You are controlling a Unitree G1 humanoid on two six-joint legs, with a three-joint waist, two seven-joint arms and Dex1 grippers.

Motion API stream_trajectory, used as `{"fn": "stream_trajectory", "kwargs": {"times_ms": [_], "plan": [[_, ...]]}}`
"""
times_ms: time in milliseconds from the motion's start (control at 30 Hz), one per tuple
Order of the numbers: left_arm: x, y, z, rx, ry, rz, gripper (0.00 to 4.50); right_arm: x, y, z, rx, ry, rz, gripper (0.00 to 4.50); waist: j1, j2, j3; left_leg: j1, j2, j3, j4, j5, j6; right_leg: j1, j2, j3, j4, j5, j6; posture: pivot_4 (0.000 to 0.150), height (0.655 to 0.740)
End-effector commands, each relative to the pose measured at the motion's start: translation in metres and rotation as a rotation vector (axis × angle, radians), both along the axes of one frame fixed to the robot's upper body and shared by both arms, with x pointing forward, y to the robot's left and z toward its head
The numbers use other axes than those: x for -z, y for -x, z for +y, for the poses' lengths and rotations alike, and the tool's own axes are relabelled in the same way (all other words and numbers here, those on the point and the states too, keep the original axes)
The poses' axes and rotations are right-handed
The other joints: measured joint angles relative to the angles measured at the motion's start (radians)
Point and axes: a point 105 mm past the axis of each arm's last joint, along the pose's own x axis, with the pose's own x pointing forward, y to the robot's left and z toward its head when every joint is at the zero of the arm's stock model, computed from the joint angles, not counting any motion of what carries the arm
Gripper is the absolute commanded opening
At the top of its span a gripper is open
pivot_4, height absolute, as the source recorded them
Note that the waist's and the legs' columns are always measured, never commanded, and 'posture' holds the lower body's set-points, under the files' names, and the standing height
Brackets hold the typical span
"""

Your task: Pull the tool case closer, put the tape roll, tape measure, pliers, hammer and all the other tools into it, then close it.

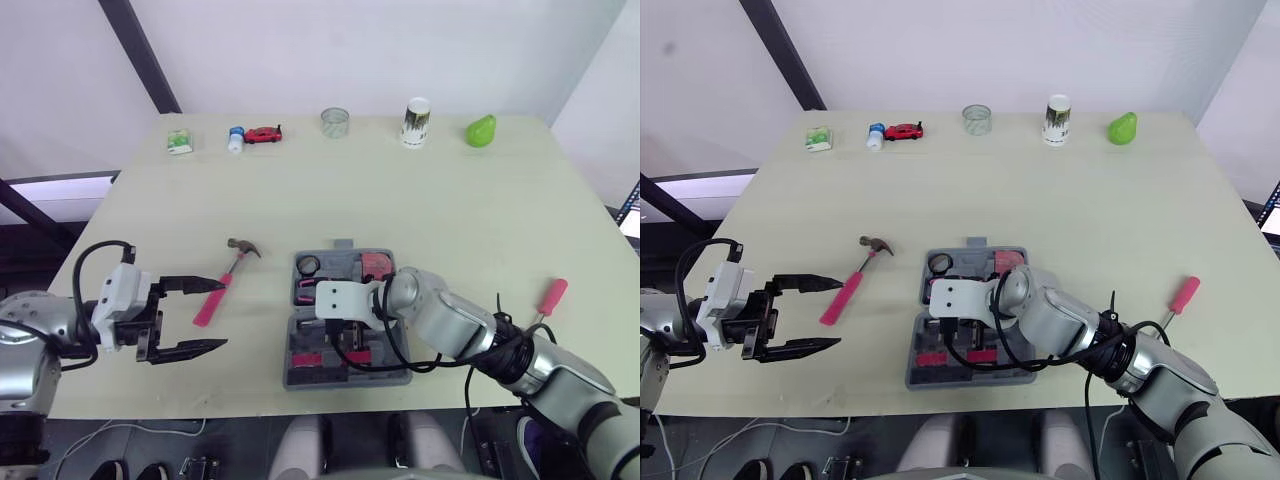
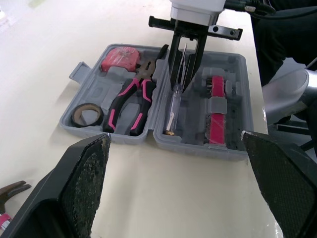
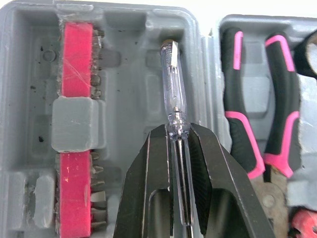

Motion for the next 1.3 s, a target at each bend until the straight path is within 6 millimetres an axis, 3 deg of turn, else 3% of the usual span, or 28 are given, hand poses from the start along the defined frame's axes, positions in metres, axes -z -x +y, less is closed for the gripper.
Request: {"fn": "stream_trajectory", "kwargs": {"times_ms": [33,233,367,400,433,800,900,1133,1300], "plan": [[-0.004,0.005,-0.003,0.062,-0.014,-0.013,4.50,-0.006,0.000,0.007,-0.021,-0.041,-0.033,0.00,-0.003,0.000,0.000,0.000,0.000,0.000,0.000,0.000,0.000,0.000,0.000,0.000,0.000,0.000,0.000,0.150,0.7400],[-0.002,0.005,-0.005,0.067,-0.004,-0.019,4.50,-0.002,-0.002,0.005,-0.025,-0.042,-0.040,0.00,-0.016,0.000,0.000,0.001,0.000,0.000,0.001,0.000,0.000,0.000,0.000,0.000,0.003,0.000,0.000,0.150,0.7400],[-0.002,0.005,-0.006,0.067,0.000,-0.020,4.50,-0.002,-0.003,0.003,-0.024,-0.047,-0.047,1.80,-0.017,0.000,0.000,0.001,0.000,0.000,0.001,0.000,0.000,0.000,0.000,0.000,0.003,0.000,0.000,0.150,0.7400],[-0.002,0.005,-0.006,0.066,0.001,-0.020,4.50,-0.003,-0.004,0.003,-0.021,-0.051,-0.051,2.50,-0.017,0.000,0.000,0.001,0.000,0.000,0.001,0.000,0.000,0.000,0.000,0.000,0.003,0.000,0.000,0.150,0.7400],[-0.002,0.005,-0.006,0.066,0.001,-0.020,4.50,-0.003,-0.004,0.003,-0.021,-0.054,-0.052,2.78,-0.017,0.000,0.000,0.001,0.000,0.000,0.001,0.000,0.000,0.000,0.000,0.000,0.003,0.000,0.000,0.150,0.7400],[-0.002,0.004,-0.005,0.060,-0.001,-0.022,4.50,-0.022,-0.006,0.004,-0.008,-0.131,-0.058,2.78,-0.017,0.000,0.000,0.001,0.001,0.000,0.001,0.000,0.000,0.000,0.000,0.000,0.003,0.000,0.000,0.150,0.7400],[0.000,0.003,-0.006,0.061,-0.003,-0.022,4.50,-0.034,-0.005,0.010,-0.003,-0.233,-0.026,2.13,-0.017,0.000,0.000,0.001,0.001,0.000,0.001,0.000,0.000,0.000,0.000,0.001,0.003,0.000,0.000,0.150,0.7400],[-0.001,0.001,-0.006,0.067,-0.003,-0.028,4.50,-0.029,-0.005,0.009,-0.011,-0.248,0.003,0.09,-0.017,0.000,0.000,0.001,0.001,0.000,0.001,0.000,0.000,0.000,0.000,0.001,0.003,0.000,0.000,0.150,0.7400],[-0.002,0.002,-0.007,0.076,-0.004,-0.029,4.50,-0.025,-0.001,0.013,-0.038,-0.320,0.034,0.09,-0.018,0.000,0.000,0.001,0.000,0.000,0.001,0.000,0.000,0.000,0.000,0.001,0.004,0.000,0.000,0.150,0.7400]]}}
